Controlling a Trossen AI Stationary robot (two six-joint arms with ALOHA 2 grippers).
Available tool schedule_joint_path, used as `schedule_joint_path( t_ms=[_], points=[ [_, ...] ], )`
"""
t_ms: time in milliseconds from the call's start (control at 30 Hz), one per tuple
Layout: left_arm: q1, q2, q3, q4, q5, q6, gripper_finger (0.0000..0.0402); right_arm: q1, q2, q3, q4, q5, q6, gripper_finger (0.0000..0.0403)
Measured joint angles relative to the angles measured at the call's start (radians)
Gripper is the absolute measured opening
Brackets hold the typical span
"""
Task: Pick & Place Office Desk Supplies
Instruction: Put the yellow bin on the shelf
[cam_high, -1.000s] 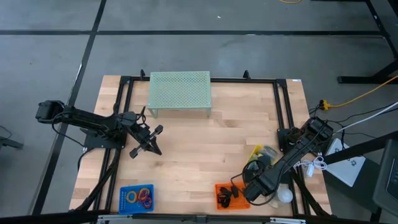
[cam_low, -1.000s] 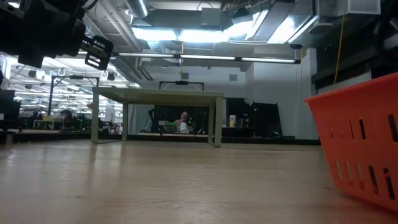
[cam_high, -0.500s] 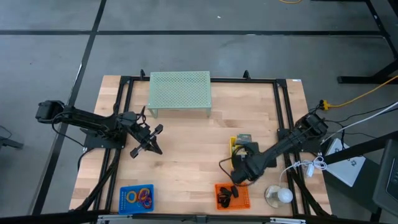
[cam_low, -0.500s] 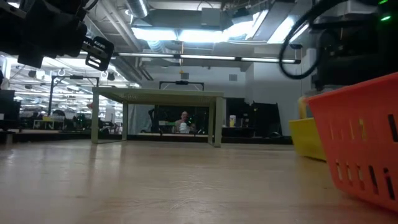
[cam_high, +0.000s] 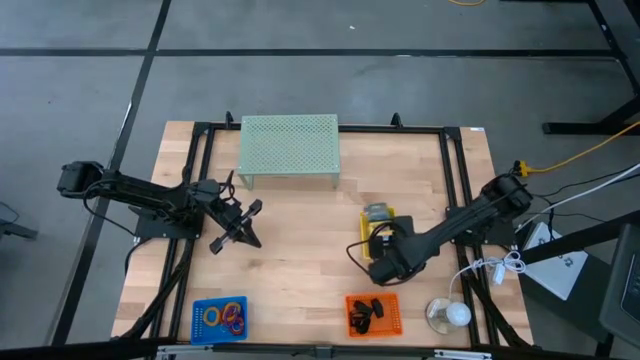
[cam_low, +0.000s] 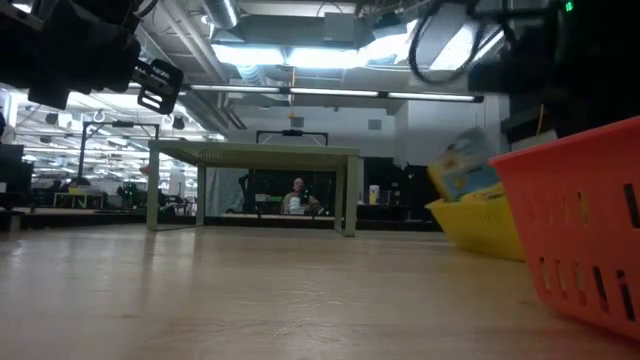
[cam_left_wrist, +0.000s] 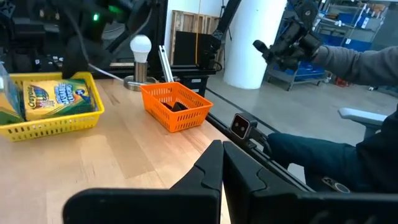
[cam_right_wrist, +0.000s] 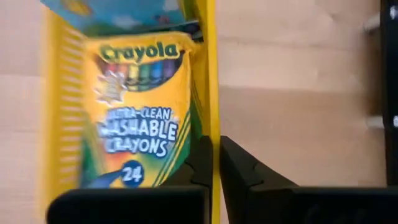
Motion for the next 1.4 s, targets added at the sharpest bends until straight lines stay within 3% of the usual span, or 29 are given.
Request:
schedule_joint_path(
  t_ms=[367,733,1200,1400],
  points=[
    [0.000,0.000,0.000,-0.018,-0.029,-0.024,0.0004,-0.001,-0.021,0.167,-0.106,0.186,0.020,0.0008],
    [0.000,0.000,0.000,-0.055,-0.031,-0.034,0.0004,-0.001,-0.021,0.159,-0.040,0.137,0.026,0.0008],
    [-0.001,0.000,0.000,-0.076,-0.031,-0.034,0.0004,-0.001,-0.021,-0.044,0.170,0.038,0.030,0.0008],
    [-0.001,0.000,0.000,-0.077,-0.031,-0.027,0.0004,-0.002,-0.021,-0.037,0.157,0.024,-0.008,0.0041]
  ],
)
